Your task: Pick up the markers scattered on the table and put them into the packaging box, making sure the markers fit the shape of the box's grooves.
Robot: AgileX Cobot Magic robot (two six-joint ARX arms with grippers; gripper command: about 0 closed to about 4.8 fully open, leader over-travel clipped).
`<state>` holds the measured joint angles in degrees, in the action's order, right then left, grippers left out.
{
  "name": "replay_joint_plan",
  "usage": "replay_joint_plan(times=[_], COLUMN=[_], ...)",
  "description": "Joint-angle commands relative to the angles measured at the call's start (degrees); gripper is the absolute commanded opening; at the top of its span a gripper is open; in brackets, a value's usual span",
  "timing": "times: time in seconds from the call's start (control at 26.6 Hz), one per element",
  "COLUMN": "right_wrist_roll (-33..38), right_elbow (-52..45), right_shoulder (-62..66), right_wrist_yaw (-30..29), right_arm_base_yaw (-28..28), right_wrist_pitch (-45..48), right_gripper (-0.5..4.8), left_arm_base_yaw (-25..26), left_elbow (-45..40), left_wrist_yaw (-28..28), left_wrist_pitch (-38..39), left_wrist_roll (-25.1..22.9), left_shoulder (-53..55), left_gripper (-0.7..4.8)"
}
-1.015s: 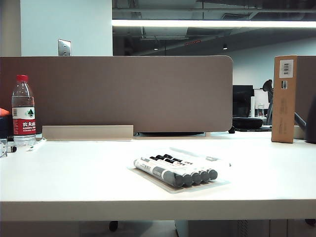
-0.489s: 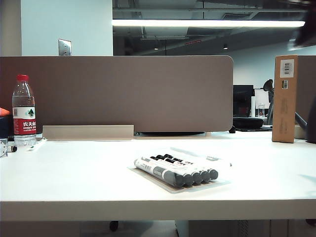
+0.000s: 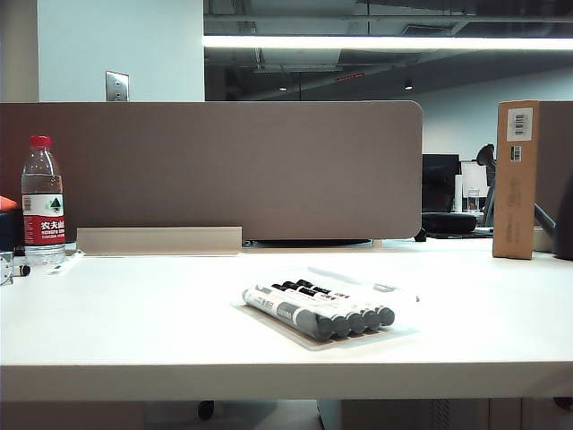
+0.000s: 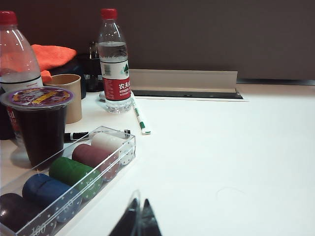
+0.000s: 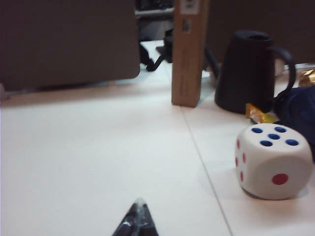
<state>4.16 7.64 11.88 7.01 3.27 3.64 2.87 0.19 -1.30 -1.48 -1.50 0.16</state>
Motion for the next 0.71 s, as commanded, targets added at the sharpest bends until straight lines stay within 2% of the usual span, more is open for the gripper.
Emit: replay_joint_plan(times=[0.04,0.15,0.34,0.56,0.71], right_wrist_roll=[-0.11,-0.09,-0.24,-0.31,0.13], right_elbow=[-3.1,-6.75,-7.56,-7.56,-7.54], right_shoulder=[-5.42,-10.14,-11.96,-12.0,-12.0], right_wrist_yaw=[-3.28,-6.88,-9.46,-9.22,-5.97], right_arm_base_yaw=[-3.23,-6.54,-8.15,-7.87,-6.14], right_wrist_pitch=[0.83,0.87,-2.93,-4.74,-4.55], right_gripper=[-0.02,-0.02,-0.02,-0.02,-0.02], left_arm_base_yaw=[0.0,0.0,0.0,0.0,0.0], left_elbow=[0.26,0.26,0.24,0.24,0.24], left_wrist_yaw=[0.02,0.02,0.02,0.02,0.02], left_wrist_pitch=[-0.74,-0.72,-0.74,-0.7,-0.7], left_wrist_roll=[-0.02,-0.02,-0.02,-0.02,-0.02], left_shoulder=[0.0,0.0,0.0,0.0,0.0], left_gripper=[-0.05,-0.05,-0.05,-0.05,-0.05])
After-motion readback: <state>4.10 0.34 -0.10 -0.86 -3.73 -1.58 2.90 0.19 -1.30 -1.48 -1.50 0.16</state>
